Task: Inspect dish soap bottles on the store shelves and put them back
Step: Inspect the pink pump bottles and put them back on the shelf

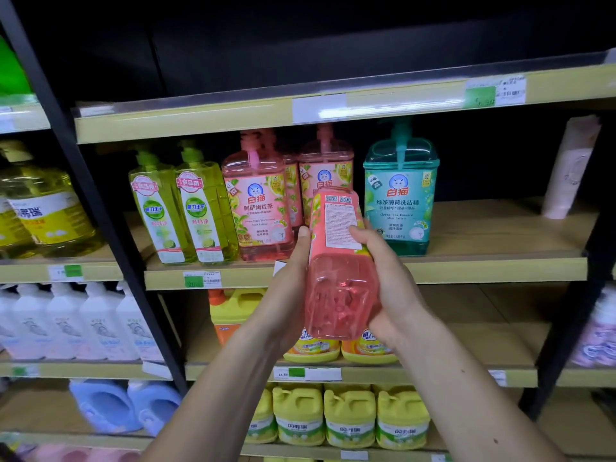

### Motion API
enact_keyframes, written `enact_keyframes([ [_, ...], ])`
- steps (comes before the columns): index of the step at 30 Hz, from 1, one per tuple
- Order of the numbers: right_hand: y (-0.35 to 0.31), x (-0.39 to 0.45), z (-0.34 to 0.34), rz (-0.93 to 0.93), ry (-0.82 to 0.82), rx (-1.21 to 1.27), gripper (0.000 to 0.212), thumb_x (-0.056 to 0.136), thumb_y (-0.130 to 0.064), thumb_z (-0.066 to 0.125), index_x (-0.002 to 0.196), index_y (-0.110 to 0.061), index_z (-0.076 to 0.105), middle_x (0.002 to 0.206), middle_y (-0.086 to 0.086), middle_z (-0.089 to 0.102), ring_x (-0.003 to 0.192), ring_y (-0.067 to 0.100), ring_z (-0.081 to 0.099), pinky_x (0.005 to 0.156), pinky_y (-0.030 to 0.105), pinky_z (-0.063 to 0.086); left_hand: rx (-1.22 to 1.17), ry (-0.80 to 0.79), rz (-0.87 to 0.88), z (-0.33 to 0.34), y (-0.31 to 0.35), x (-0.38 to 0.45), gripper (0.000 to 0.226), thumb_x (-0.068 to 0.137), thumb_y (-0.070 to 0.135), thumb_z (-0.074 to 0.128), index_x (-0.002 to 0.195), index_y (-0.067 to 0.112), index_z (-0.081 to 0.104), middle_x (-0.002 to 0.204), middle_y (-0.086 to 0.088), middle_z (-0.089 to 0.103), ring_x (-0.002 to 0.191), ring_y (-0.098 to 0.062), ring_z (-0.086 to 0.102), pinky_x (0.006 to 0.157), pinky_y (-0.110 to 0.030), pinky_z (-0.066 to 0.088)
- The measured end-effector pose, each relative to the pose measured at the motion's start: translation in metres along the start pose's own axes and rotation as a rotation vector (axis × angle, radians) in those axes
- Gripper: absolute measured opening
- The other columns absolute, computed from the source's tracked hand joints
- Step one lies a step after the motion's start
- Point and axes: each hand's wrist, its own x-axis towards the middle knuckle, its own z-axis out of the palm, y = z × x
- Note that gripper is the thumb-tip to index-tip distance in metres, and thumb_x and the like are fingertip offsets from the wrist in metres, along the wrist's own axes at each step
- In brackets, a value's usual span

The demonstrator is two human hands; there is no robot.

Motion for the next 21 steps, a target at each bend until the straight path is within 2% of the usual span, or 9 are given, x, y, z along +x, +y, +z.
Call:
enact_keyframes([
  [4, 0.001, -0.002, -0.001, -0.073, -0.044, -0.048, 0.051, 0.098, -0.042, 0.069, 0.147, -0.051, 0.057, 0.129, -0.006, 0.078, 0.113, 0.021, 0.078, 0.091, 0.046, 0.062, 0.062, -0.077, 0.06, -0.005, 0.001, -0.002, 0.057, 0.102, 0.08, 0.04, 0.142, 0.049, 0.066, 0.145, 0.008, 0.07, 0.134, -0.018, 0.067, 0.118, -0.051, 0.047],
  [7, 0.005, -0.004, -0.006, -0.157, -0.088, -0.101, 0.055, 0.094, -0.039, 0.07, 0.145, -0.055, 0.058, 0.139, -0.011, 0.072, 0.126, 0.018, 0.071, 0.108, 0.052, 0.055, 0.142, -0.158, 0.085, -0.012, 0.001, -0.004, 0.056, 0.1, 0.08, 0.048, 0.148, 0.053, 0.058, 0.148, 0.013, 0.067, 0.136, -0.016, 0.066, 0.112, -0.05, 0.052],
  [9, 0.01, -0.007, -0.01, -0.212, -0.095, -0.143, 0.057, 0.09, -0.039, 0.073, 0.141, -0.059, 0.059, 0.145, -0.017, 0.067, 0.135, 0.014, 0.064, 0.118, 0.053, 0.047, 0.181, -0.162, 0.112, -0.019, 0.0, -0.006, 0.056, 0.096, 0.077, 0.061, 0.147, 0.055, 0.057, 0.146, 0.016, 0.068, 0.132, -0.012, 0.068, 0.107, -0.042, 0.059],
  [12, 0.017, -0.011, -0.017, -0.277, -0.129, -0.213, 0.061, 0.087, -0.046, 0.075, 0.141, -0.066, 0.055, 0.151, -0.02, 0.061, 0.141, 0.01, 0.058, 0.122, 0.053, 0.042, 0.174, -0.117, 0.179, -0.02, -0.005, -0.01, 0.061, 0.092, 0.067, 0.073, 0.148, 0.049, 0.058, 0.142, 0.014, 0.071, 0.13, -0.012, 0.069, 0.11, -0.043, 0.055],
  [15, 0.022, -0.014, -0.022, -0.314, -0.182, -0.21, 0.064, 0.09, -0.041, 0.072, 0.149, -0.058, 0.051, 0.156, -0.015, 0.058, 0.146, 0.015, 0.054, 0.124, 0.054, 0.039, 0.197, -0.072, 0.276, -0.011, -0.011, -0.02, 0.057, 0.097, 0.061, 0.069, 0.151, 0.049, 0.055, 0.14, 0.016, 0.072, 0.127, -0.008, 0.07, 0.102, -0.029, 0.06],
  [17, 0.024, -0.017, -0.027, -0.337, -0.218, -0.202, 0.067, 0.093, -0.034, 0.07, 0.154, -0.05, 0.048, 0.159, -0.01, 0.055, 0.148, 0.02, 0.052, 0.123, 0.049, 0.042, 0.2, -0.045, 0.323, -0.007, -0.016, -0.026, 0.058, 0.1, 0.057, 0.066, 0.155, 0.045, 0.051, 0.139, 0.016, 0.073, 0.125, -0.007, 0.071, 0.096, -0.018, 0.058],
  [19, 0.027, -0.021, -0.03, -0.37, -0.253, -0.228, 0.068, 0.098, -0.029, 0.068, 0.158, -0.048, 0.042, 0.164, -0.009, 0.05, 0.152, 0.02, 0.047, 0.122, 0.042, 0.043, 0.218, -0.015, 0.355, -0.006, -0.021, -0.03, 0.063, 0.101, 0.055, 0.066, 0.159, 0.04, 0.047, 0.138, 0.018, 0.073, 0.126, -0.004, 0.07, 0.094, -0.015, 0.057],
  [21, 0.028, -0.024, -0.032, -0.385, -0.289, -0.248, 0.065, 0.102, -0.032, 0.065, 0.159, -0.052, 0.04, 0.168, -0.011, 0.044, 0.155, 0.019, 0.042, 0.124, 0.043, 0.041, 0.222, -0.029, 0.346, -0.006, -0.024, -0.034, 0.068, 0.101, 0.051, 0.068, 0.163, 0.035, 0.043, 0.138, 0.017, 0.073, 0.126, -0.004, 0.07, 0.092, -0.015, 0.058],
])
